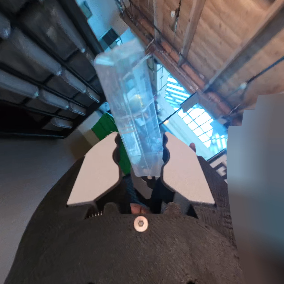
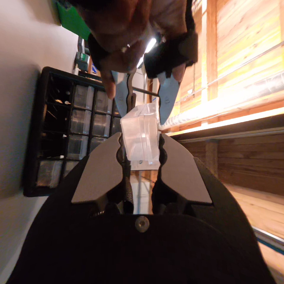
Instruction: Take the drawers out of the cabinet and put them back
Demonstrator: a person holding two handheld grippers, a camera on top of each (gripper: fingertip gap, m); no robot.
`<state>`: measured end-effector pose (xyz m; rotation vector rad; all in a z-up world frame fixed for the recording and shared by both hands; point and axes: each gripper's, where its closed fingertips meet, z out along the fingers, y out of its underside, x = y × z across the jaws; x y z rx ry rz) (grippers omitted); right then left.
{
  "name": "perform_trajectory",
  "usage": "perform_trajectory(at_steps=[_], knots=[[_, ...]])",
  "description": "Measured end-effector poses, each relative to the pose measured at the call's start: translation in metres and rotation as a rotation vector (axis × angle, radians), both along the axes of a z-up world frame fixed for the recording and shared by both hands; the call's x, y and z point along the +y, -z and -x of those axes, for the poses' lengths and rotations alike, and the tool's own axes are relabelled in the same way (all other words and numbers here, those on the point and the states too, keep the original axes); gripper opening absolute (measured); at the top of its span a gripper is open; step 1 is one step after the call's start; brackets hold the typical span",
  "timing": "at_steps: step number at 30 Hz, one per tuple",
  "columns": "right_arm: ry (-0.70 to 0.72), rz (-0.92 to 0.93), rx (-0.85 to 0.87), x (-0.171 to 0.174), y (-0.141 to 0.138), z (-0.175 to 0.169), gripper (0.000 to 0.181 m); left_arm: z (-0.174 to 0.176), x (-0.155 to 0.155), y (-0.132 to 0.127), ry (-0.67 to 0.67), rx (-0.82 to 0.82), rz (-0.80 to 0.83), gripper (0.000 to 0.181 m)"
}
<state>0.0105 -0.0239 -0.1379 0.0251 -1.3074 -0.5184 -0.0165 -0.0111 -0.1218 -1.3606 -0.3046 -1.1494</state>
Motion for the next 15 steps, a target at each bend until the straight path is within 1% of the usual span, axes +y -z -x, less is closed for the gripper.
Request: perform_trajectory(at_steps=[1,3,4,7,8,9,11,12,15], knots=[[0.003,0.054,0.0,0.002,0.002,-0.004,0.043,0.006,-0.001,-0.001,-0.034,0.091,-0.006,0.058],[0.026,0.138,0.003,0.007,0.005,-0.012,0.043,0.029,-0.002,-0.005,-0.148,0.311,-0.008,0.067],[0.041,0.176,-0.007,0.01,0.01,-0.017,0.043,0.044,-0.002,-0.008,-0.223,0.444,-0.003,0.068],[0.088,0.268,-0.053,0.017,0.028,-0.025,0.043,0.094,0.007,-0.024,-0.459,0.866,0.046,0.065],[0.108,0.295,-0.078,0.02,0.037,-0.025,0.043,0.104,0.012,-0.031,-0.491,0.983,0.061,0.058],[0.13,0.321,-0.099,0.023,0.045,-0.026,0.043,0.109,0.019,-0.039,-0.482,1.07,0.078,0.046],[0.162,0.363,-0.135,0.028,0.06,-0.024,0.043,0.11,0.037,-0.052,-0.391,1.158,0.106,0.007],[0.178,0.38,-0.15,0.03,0.067,-0.022,0.043,0.112,0.047,-0.057,-0.35,1.183,0.129,0.0],[0.227,0.43,-0.191,0.037,0.085,-0.016,0.043,0.127,0.078,-0.064,-0.269,1.247,0.24,0.0]])
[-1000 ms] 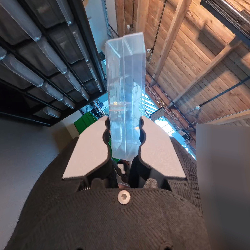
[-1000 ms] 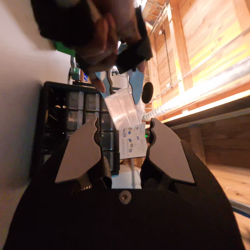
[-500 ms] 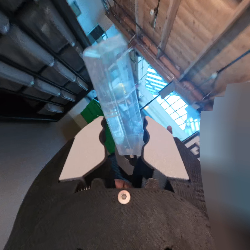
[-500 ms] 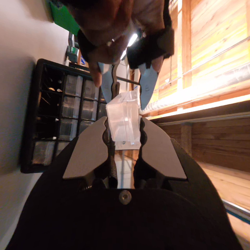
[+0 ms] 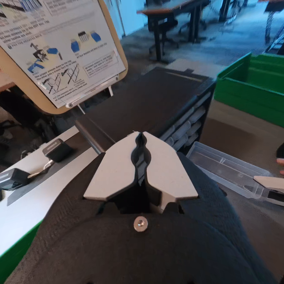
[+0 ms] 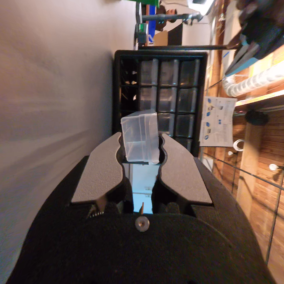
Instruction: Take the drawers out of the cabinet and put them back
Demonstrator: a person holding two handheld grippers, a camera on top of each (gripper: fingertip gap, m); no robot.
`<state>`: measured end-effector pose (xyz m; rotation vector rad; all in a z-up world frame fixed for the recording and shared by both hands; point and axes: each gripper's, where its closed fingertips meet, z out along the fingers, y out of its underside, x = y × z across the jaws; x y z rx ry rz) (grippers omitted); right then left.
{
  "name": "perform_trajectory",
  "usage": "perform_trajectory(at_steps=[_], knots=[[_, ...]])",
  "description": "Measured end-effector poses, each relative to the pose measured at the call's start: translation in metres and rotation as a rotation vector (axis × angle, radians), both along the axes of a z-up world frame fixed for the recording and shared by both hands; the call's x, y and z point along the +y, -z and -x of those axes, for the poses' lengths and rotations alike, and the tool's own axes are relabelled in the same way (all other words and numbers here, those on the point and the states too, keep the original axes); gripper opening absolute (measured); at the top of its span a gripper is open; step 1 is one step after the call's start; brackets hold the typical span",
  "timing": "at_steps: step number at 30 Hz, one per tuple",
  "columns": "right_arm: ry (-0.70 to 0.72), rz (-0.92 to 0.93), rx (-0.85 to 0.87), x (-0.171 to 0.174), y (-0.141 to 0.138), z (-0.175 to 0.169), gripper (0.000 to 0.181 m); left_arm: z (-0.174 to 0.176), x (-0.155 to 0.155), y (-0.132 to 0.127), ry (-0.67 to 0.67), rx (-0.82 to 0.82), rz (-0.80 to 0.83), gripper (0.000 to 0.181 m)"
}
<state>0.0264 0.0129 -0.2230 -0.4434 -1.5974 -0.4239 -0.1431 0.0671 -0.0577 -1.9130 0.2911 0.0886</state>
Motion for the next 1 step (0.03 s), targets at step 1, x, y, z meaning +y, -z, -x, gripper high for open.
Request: perform_trajectory(at_steps=[1], knots=[[0.019,0.013,-0.014,0.0023,0.005,0.0018,0.043,0.0055,0.008,0.0004,-0.009,0.016,0.042,0.0]])
